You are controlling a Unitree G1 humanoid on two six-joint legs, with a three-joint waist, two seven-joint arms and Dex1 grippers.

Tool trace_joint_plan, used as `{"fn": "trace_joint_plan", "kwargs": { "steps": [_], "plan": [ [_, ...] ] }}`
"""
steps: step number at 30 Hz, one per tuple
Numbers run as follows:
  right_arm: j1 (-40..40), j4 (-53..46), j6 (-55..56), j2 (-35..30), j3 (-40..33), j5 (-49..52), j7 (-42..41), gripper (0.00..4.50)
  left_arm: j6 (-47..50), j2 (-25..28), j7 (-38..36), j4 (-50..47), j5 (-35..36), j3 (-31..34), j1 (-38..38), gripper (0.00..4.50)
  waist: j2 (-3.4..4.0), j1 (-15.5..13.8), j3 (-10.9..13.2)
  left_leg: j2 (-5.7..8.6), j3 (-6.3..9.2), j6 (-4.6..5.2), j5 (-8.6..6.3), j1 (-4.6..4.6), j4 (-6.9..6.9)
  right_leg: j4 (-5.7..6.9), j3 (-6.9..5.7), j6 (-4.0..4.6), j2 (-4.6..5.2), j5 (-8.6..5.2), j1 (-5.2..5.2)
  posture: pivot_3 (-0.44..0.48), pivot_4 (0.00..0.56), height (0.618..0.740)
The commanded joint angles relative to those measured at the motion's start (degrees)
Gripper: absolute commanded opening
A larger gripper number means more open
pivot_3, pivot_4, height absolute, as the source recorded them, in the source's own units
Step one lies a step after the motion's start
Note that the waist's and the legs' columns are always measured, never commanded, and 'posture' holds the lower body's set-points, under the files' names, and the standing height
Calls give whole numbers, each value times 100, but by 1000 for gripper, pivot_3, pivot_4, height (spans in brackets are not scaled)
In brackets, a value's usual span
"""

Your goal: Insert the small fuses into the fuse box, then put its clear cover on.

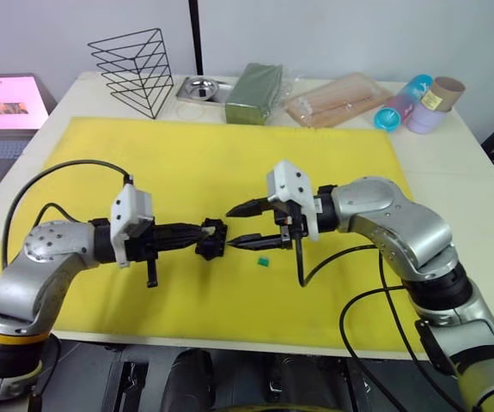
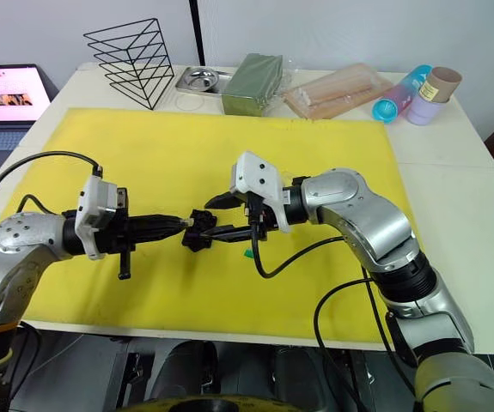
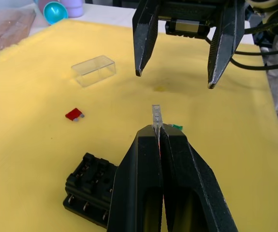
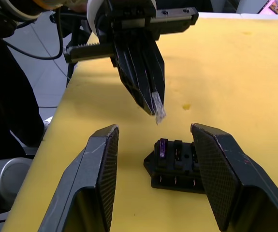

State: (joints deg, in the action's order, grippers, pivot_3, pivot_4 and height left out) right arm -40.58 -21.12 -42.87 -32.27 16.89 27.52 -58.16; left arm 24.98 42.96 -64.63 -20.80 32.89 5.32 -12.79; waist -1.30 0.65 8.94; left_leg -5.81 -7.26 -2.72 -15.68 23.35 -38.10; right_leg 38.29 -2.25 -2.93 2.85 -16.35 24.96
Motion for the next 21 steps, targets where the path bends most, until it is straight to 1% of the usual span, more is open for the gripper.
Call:
{"fn": "trace_joint_plan", "kwargs": {
  "steps": [1,2,6,7,9,12,21],
  "plan": [
    [-49,-247,99,99,15,-40,107,2078,-357,-12,-45,-15,-151,-65,-97,0,0,0,0,0,0,0,0,0,0,0,0,0,0,0,0,0,150,740],
    [-35,-258,128,118,59,-93,147,1878,-449,-15,-76,-11,-198,-103,-97,0,0,0,0,0,0,0,0,0,0,0,0,0,0,0,0,0,150,740],
    [-28,-292,135,174,104,-148,228,1878,-574,-38,-57,-25,-229,-161,-104,0,0,4,0,-1,0,0,0,0,0,0,0,0,-1,0,0,0,150,740],
    [-26,-293,131,183,100,-148,234,1720,-603,-36,-65,-28,-238,-177,-110,0,0,2,0,-1,0,0,0,0,0,0,0,0,-1,0,0,0,150,740],
    [-19,-308,130,187,103,-153,252,1280,-608,-30,-67,-40,-225,-180,-98,0,0,1,0,-1,0,0,0,0,0,0,0,-1,-1,0,0,0,150,740],
    [-16,-324,119,182,104,-159,274,228,-625,-17,-67,-41,-223,-183,-80,0,0,1,0,-1,0,0,0,0,0,0,0,-1,-1,0,0,0,150,740],
    [-25,-276,163,161,189,-210,256,228,-715,-29,-72,-56,-221,-191,-108,0,0,1,0,-1,0,0,0,0,0,0,0,-1,-2,0,0,0,150,740]
  ]
}}
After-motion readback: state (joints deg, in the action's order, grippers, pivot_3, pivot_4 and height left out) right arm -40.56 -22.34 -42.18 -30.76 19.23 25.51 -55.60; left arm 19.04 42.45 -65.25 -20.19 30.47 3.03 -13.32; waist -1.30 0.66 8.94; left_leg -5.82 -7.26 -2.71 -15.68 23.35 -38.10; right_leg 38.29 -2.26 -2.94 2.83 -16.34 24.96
